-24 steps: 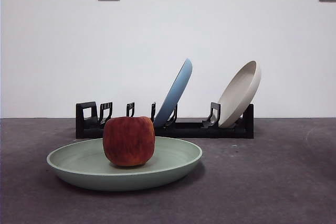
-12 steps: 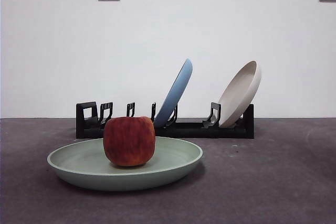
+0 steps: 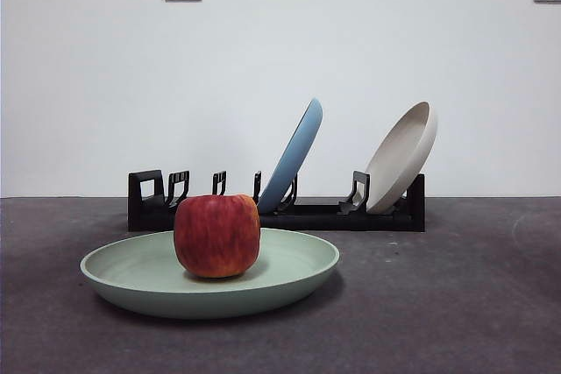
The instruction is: Take the green plate from the plate rack,put the plate on the table,take the apple from the table,put the apple in the plate
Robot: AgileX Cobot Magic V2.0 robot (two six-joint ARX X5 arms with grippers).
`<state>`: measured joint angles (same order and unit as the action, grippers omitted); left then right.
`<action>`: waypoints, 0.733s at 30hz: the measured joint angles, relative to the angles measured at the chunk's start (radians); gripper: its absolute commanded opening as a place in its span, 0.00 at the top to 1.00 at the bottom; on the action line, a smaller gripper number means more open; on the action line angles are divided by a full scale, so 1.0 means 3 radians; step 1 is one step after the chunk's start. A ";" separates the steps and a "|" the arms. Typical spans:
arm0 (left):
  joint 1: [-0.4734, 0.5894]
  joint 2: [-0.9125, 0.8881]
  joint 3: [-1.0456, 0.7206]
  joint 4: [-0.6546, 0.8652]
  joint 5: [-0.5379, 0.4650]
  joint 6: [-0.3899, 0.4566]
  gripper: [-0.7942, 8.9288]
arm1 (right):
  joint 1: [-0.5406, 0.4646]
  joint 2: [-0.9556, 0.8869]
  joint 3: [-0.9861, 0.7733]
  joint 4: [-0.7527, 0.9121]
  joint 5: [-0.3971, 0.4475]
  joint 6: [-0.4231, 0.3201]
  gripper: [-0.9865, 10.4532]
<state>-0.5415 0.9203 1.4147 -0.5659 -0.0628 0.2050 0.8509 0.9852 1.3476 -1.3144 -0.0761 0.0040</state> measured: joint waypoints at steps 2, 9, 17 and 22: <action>0.0351 -0.0137 -0.0001 -0.0001 0.0033 0.0005 0.92 | 0.0000 -0.0014 0.0000 -0.0001 0.0000 0.0000 0.91; 0.1277 -0.0760 -0.0511 0.0381 0.0031 0.0092 0.92 | 0.0000 -0.0029 0.0000 0.0000 0.0000 0.0000 0.91; 0.1755 -0.1523 -0.1957 0.1626 0.0034 0.0102 0.92 | 0.0000 -0.0034 0.0000 0.0000 0.0000 0.0000 0.91; 0.1916 -0.1942 -0.2871 0.1713 0.0036 -0.0080 0.92 | 0.0000 -0.0034 0.0000 0.0000 0.0000 0.0000 0.91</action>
<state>0.0334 0.3378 0.5533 -0.0521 -0.0521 0.1810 0.8509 0.9749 1.3476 -1.3144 -0.0761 0.0040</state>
